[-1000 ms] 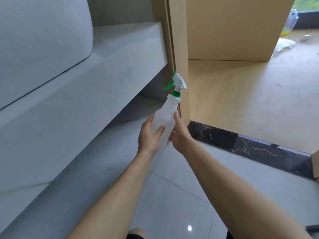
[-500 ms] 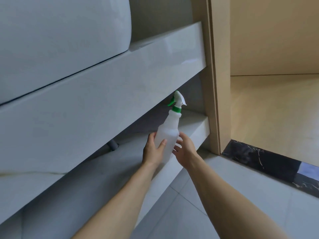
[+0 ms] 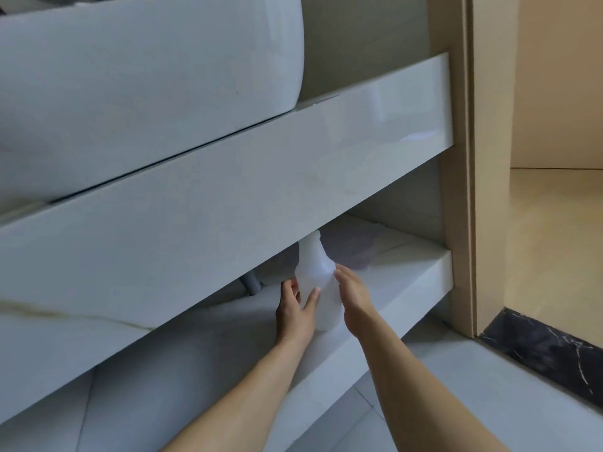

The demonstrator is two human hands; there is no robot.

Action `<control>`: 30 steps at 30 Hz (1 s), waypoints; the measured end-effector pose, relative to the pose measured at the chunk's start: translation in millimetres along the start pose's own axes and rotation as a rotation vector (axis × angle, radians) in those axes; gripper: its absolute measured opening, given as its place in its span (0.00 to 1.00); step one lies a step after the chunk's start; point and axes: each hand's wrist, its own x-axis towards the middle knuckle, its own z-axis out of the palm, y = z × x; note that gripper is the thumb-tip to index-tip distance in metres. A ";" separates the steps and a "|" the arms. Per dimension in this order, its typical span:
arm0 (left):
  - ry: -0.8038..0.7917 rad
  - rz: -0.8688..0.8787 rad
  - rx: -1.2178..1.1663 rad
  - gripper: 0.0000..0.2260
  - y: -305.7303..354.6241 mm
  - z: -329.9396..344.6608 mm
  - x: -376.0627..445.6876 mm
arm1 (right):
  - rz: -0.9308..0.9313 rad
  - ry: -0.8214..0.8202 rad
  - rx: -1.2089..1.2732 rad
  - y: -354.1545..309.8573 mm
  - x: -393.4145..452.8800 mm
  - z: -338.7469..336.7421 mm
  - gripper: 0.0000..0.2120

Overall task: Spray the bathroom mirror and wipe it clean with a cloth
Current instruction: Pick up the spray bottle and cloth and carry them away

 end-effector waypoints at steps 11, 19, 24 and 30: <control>0.132 -0.072 -0.059 0.20 -16.6 1.4 3.2 | -0.100 -0.119 -0.275 1.5 3.3 10.0 0.16; 0.158 -0.336 -0.450 0.12 -4.3 -2.0 -9.1 | -0.049 0.035 -0.394 7.2 16.8 8.8 0.18; 0.034 -0.431 -0.810 0.24 -0.2 -17.2 -8.2 | 0.020 -0.023 -0.226 25.1 38.0 6.0 0.25; -0.043 -0.449 -0.918 0.31 -3.9 -24.4 -8.4 | 0.112 -0.056 -0.116 13.0 21.9 5.1 0.21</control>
